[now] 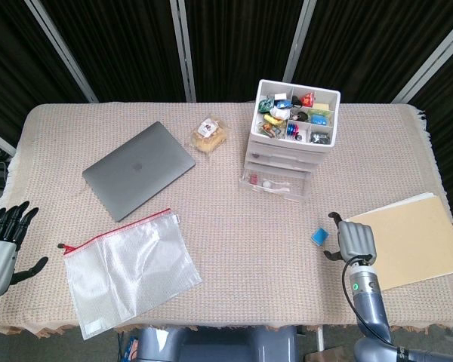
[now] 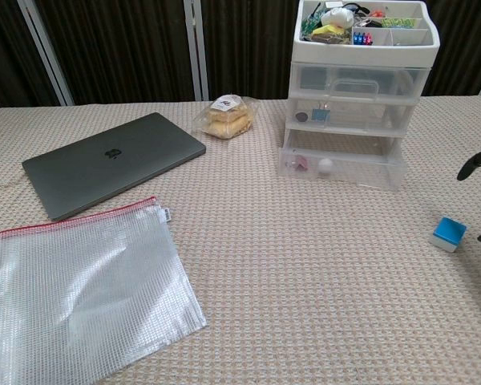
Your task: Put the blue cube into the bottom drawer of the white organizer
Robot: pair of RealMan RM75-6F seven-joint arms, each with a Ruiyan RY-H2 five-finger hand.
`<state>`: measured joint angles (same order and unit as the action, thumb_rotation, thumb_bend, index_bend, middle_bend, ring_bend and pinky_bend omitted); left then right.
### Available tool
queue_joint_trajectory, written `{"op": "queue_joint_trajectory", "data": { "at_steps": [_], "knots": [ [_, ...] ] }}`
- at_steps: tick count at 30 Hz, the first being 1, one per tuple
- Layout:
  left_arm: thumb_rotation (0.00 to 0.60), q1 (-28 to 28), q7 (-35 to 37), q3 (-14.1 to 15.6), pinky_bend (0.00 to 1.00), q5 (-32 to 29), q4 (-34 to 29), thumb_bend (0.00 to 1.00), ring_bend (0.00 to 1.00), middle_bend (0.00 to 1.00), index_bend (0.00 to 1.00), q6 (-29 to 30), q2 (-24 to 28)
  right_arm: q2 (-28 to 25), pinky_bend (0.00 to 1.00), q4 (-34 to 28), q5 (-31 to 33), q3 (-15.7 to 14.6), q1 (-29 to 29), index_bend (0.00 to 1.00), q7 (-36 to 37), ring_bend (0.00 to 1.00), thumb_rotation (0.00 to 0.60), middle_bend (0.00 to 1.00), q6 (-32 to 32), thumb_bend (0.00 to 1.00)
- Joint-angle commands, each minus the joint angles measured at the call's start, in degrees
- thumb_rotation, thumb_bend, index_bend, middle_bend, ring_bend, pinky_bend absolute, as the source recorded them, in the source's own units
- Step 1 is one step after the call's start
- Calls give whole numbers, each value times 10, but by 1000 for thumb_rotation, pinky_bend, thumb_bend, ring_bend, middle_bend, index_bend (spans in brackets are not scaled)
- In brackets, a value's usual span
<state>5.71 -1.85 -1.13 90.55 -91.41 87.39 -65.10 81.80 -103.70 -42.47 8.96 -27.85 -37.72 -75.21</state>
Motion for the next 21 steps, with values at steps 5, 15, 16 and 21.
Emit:
{"op": "queue_joint_trajectory", "data": {
  "at_steps": [5, 15, 16, 21],
  "knots": [
    [600, 0, 4, 0, 0, 0, -1, 240, 0, 0, 62, -1, 1, 41, 686, 24, 26, 11, -18, 281, -23, 869, 600, 828, 0, 125],
    [600, 1, 5, 0, 0, -3, -3, 239, 0, 0, 63, -5, 3, 64, 686, 55, 63, 8, -31, 278, -54, 869, 600, 828, 10, 125],
    [600, 1, 5, 0, 0, -4, -3, 241, 0, 0, 63, -5, 3, 64, 686, 58, 64, 8, -32, 276, -55, 869, 600, 828, 11, 126],
    [600, 1, 3, -1, 0, -6, -4, 239, 0, 0, 63, -6, 3, 59, 686, 69, 56, 2, -33, 271, -48, 869, 600, 828, 26, 125]
  ]
}}
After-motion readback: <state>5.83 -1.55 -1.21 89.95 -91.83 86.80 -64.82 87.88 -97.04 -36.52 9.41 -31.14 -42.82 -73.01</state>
